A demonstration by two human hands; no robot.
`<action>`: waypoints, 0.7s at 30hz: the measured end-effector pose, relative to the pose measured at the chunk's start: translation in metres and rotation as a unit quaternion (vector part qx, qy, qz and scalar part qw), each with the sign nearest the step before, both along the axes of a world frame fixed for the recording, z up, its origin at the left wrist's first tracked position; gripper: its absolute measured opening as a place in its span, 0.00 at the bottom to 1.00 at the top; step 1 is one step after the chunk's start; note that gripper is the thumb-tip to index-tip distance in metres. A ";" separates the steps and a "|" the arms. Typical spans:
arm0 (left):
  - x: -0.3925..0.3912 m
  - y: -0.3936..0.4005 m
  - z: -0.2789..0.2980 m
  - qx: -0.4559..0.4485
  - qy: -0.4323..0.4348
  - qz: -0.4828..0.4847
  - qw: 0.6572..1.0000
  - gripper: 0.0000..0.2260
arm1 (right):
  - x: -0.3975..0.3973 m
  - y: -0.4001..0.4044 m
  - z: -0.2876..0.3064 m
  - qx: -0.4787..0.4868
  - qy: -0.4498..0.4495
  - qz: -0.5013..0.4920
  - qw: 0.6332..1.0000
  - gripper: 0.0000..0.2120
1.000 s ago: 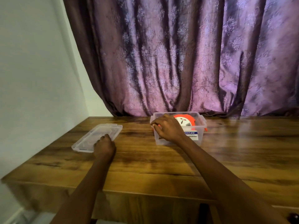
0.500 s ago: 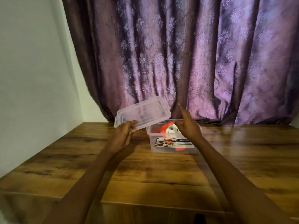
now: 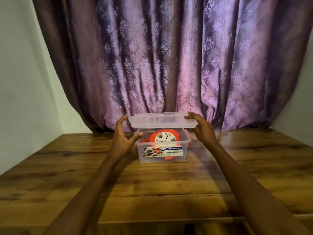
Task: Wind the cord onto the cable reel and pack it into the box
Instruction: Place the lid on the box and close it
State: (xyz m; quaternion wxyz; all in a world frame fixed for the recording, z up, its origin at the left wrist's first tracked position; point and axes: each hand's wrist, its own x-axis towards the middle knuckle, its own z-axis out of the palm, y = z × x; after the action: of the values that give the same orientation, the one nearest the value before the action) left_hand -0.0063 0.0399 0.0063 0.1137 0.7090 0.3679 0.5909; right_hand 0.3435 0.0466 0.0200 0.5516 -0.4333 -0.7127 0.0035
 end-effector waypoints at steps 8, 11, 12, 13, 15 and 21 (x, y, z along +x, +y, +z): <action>0.026 0.001 0.010 0.046 -0.071 -0.013 0.996 0.15 | -0.008 -0.006 0.016 -0.047 0.095 0.047 0.993 0.07; 0.029 -0.001 0.020 0.021 -0.179 -0.014 0.984 0.13 | -0.013 -0.004 0.022 -0.041 0.115 0.070 0.990 0.10; 0.027 0.000 0.022 0.028 -0.187 0.002 0.982 0.14 | -0.013 -0.003 0.025 -0.038 0.115 0.071 0.990 0.12; 0.026 0.000 0.023 0.034 -0.178 0.018 0.983 0.15 | -0.013 -0.002 0.027 -0.041 0.117 0.069 0.990 0.14; 0.022 0.002 0.025 0.037 -0.150 0.043 0.987 0.16 | -0.012 0.002 0.027 -0.057 0.146 0.057 0.986 0.18; 0.018 0.007 0.021 -0.043 -0.129 0.079 0.988 0.11 | -0.015 0.009 0.020 -0.045 0.201 -0.065 0.976 0.15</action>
State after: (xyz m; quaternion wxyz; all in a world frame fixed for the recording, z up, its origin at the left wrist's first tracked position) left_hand 0.0122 0.0474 0.0278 0.1431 0.5902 0.4300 0.6680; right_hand 0.3288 0.0555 0.0401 0.6623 -0.4936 -0.5569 0.0871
